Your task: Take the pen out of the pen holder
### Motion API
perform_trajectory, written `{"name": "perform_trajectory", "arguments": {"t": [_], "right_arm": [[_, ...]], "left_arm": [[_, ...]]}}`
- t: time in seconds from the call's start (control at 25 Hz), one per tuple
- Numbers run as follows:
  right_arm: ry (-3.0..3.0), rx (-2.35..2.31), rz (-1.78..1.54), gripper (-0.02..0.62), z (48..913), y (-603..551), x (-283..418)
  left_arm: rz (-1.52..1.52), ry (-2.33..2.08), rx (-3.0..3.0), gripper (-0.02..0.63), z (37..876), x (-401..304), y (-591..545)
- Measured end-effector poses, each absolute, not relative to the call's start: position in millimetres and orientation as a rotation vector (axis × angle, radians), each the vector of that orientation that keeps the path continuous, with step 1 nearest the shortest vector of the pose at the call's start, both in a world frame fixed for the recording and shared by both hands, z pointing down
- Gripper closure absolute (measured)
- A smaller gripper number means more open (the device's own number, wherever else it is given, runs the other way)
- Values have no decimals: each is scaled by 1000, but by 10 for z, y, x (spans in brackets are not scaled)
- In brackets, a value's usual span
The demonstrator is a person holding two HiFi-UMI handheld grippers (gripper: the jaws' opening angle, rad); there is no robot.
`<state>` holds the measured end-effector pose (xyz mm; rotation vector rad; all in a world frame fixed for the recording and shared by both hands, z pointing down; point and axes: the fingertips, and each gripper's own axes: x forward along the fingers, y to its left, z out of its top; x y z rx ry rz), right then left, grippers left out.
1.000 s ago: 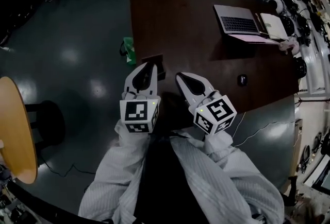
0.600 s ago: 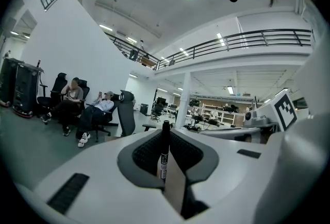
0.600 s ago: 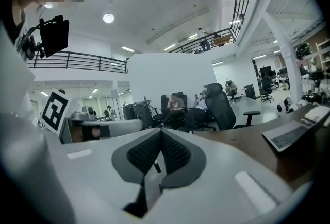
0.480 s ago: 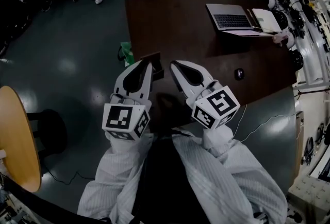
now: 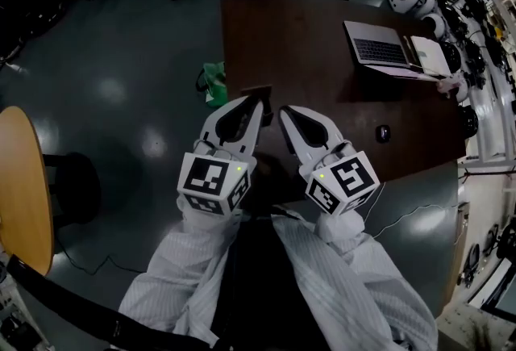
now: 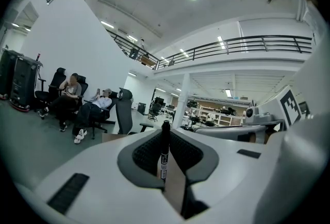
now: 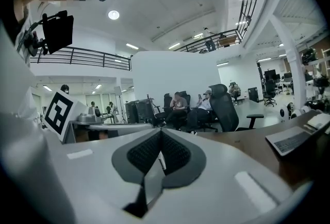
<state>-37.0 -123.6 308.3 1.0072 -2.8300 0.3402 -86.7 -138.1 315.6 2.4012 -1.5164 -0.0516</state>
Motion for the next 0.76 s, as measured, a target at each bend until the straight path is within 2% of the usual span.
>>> {"name": "perform_trajectory", "arguments": {"t": [0.76], "right_arm": [[-2830, 1036, 402, 595, 3122, -1140, -379]], "left_arm": [[-57, -1517, 2374, 558, 3240, -952, -1229]]}}
